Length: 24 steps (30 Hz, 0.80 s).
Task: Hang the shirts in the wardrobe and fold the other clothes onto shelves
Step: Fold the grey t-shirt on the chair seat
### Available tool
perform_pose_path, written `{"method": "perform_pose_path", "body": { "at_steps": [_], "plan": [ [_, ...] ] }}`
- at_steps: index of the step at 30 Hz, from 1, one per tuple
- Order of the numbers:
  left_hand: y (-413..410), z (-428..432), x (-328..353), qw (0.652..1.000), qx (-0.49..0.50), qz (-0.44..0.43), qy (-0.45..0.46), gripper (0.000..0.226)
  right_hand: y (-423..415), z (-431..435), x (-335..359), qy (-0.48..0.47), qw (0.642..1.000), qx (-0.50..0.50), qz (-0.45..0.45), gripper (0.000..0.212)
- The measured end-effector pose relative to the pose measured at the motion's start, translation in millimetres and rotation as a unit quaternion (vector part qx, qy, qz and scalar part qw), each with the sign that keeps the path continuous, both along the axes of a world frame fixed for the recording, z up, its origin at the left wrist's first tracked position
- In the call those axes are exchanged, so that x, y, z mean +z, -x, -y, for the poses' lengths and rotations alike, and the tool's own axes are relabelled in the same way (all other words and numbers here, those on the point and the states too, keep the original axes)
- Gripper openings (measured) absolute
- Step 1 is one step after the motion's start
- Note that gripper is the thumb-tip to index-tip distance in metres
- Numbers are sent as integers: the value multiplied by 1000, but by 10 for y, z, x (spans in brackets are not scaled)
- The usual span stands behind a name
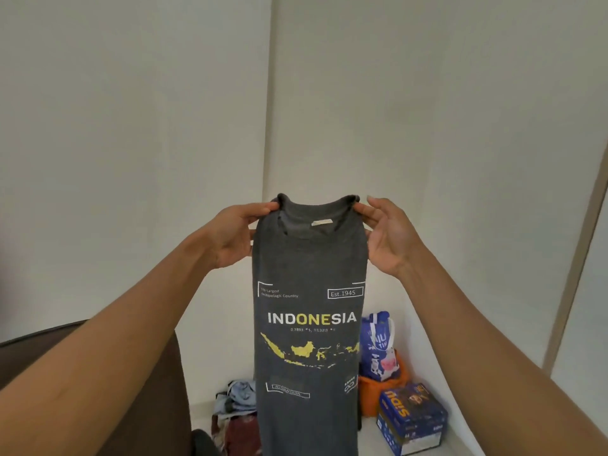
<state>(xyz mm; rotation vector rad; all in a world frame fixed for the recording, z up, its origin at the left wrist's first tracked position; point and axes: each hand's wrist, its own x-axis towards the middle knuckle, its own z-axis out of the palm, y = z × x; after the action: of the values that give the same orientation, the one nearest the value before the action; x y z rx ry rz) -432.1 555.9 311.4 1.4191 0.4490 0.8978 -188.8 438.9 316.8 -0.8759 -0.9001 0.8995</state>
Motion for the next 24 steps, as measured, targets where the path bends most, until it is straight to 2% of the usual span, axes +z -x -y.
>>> {"method": "perform_pose_path", "body": {
  "at_steps": [4, 8, 10, 15, 19, 24],
  "plan": [
    [127, 103, -129, 999, 37, 19, -3, 28, 128, -85, -146, 4, 997, 30, 68, 17],
    [262, 211, -329, 995, 90, 36, 20, 23, 165, -165, -286, 52, 987, 57, 141, 17],
    [322, 272, -473, 990, 126, 46, 37, 22, 174, -215, -394, 93, 980, 80, 156, 24],
    [540, 449, -885, 972, 205, 73, 92, 22, 468, -383, -867, 111, 976, 184, 44, 27],
    [786, 535, -1217, 962, 241, 56, 120, 20, 805, -562, -1293, 125, 964, 235, 18, 27],
    [1123, 400, -1632, 950, 261, 59, 160, 21, 1270, -846, -1733, 147, 953, 265, -11, 16]
  ]
}}
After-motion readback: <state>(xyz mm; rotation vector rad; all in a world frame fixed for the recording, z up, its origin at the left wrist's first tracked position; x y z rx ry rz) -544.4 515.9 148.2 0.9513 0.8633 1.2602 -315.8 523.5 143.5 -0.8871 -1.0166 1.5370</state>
